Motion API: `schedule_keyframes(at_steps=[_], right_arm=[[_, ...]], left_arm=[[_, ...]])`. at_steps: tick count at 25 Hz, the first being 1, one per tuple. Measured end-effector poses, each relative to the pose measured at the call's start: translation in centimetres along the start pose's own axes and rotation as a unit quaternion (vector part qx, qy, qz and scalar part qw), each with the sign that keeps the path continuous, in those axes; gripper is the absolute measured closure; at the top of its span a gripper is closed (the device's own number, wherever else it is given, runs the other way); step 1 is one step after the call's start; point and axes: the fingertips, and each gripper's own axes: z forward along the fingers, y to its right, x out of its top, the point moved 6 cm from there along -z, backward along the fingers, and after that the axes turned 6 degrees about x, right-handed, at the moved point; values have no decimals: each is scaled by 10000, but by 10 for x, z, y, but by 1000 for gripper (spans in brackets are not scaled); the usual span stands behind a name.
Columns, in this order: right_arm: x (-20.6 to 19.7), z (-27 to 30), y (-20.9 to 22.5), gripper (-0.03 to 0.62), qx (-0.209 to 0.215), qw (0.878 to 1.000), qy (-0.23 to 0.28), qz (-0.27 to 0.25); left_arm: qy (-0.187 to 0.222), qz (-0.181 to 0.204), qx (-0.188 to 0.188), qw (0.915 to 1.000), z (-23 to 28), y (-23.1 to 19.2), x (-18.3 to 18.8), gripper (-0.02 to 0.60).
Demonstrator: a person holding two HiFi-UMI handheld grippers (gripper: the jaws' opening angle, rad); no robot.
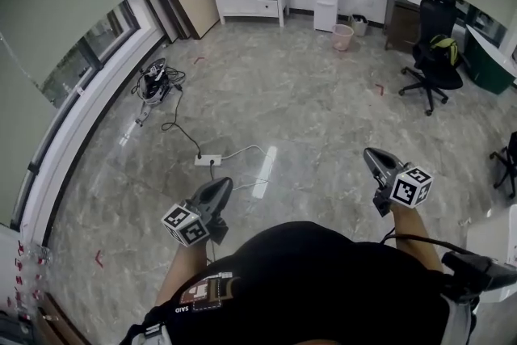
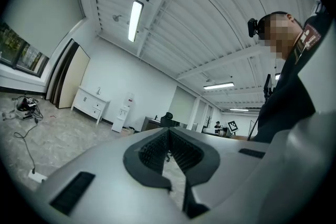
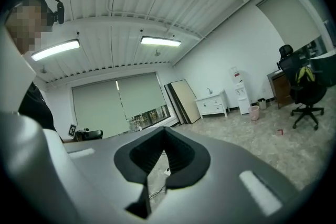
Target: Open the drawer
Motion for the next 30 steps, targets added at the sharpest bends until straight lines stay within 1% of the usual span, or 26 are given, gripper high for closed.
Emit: schedule_keyframes(at_steps=[3, 6, 9, 12, 16, 18, 22, 25, 30], right_arm=[[-2, 10, 14, 593, -164, 9998, -35, 61], [1, 30, 22, 593, -315, 9995, -50, -4], [16, 57, 29, 594, -562, 9983, 17, -153], [30, 88, 37, 594, -858, 9960, 216, -88], [53, 141, 38, 594, -1032, 9941, 300, -157], [61, 171, 40, 594, -1056, 9937, 337, -156], [62, 226, 49, 592, -1061, 9940, 241, -152], [65, 259, 57, 593, -1028, 9946, 107, -125], [87, 302, 84, 593, -956, 9952, 8, -222]], left_arm=[[-91, -57, -177, 9998, 26, -17, -2, 581], [-139, -89, -414, 9990, 52, -44, 1, 581], [-125, -157, -656, 9976, 79, -84, 14, 581], [-156, -267, -918, 9953, 104, -131, 27, 581], [-217, -146, -1134, 9932, 126, -185, 62, 581], [-241, -156, -1173, 9927, 136, -213, 76, 581], [-282, -73, -1154, 9929, 150, -263, 96, 581], [-226, -172, -1091, 9936, 157, -295, 101, 581], [-189, -323, -900, 9952, 168, -332, 103, 581]])
